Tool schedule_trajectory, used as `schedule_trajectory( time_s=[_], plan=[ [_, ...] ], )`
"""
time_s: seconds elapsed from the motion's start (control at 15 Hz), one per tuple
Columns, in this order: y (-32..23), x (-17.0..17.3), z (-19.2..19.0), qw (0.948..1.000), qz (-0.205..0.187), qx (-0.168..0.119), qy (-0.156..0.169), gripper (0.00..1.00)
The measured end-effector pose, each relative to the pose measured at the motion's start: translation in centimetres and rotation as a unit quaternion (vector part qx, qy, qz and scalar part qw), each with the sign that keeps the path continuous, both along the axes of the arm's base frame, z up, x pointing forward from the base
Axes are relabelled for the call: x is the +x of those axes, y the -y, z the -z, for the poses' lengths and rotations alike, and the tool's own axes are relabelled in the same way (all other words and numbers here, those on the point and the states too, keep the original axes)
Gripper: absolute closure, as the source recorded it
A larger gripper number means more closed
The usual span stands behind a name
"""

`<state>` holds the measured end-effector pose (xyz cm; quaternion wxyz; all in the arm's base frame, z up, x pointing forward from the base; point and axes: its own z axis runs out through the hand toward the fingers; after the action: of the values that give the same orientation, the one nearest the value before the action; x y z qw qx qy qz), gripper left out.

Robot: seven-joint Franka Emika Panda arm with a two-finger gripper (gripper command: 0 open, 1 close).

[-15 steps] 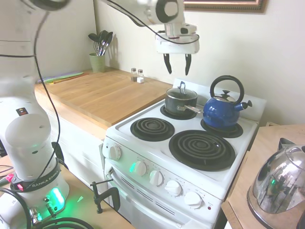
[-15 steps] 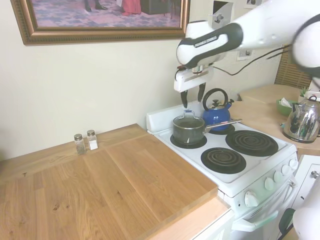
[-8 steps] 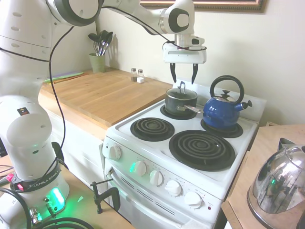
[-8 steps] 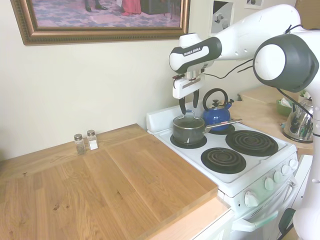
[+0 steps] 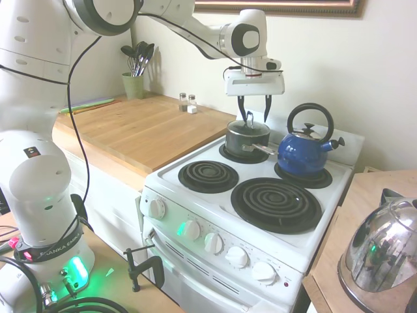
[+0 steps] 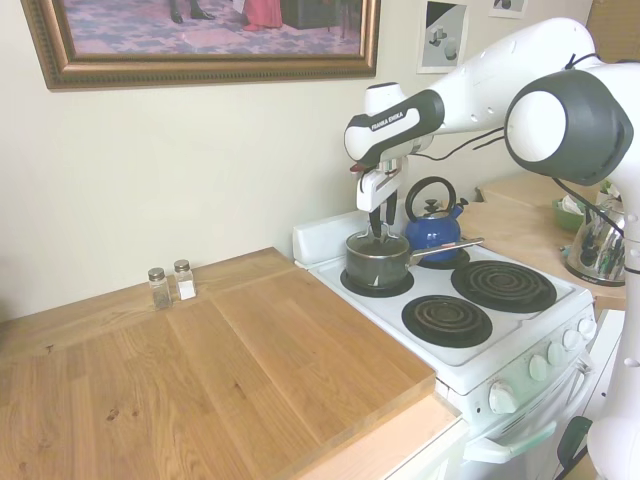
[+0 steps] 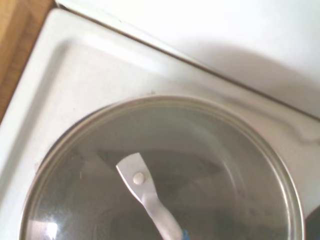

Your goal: Uncover the lid of the pot

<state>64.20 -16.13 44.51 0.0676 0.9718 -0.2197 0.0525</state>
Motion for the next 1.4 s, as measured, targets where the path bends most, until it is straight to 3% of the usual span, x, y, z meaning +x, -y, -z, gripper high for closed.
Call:
schedule_trajectory(
  time_s=[0.47, 1.0, 1.4],
  plan=[
    [0.0, 0.1, 0.1, 0.9992, -0.019, 0.031, 0.018, 1.0],
    [-0.3, -0.2, 0.1, 0.999, -0.022, 0.034, 0.02, 1.0],
    [-1.7, -3.9, -5.7, 0.9984, -0.028, 0.011, 0.048, 1.0]
  ],
)
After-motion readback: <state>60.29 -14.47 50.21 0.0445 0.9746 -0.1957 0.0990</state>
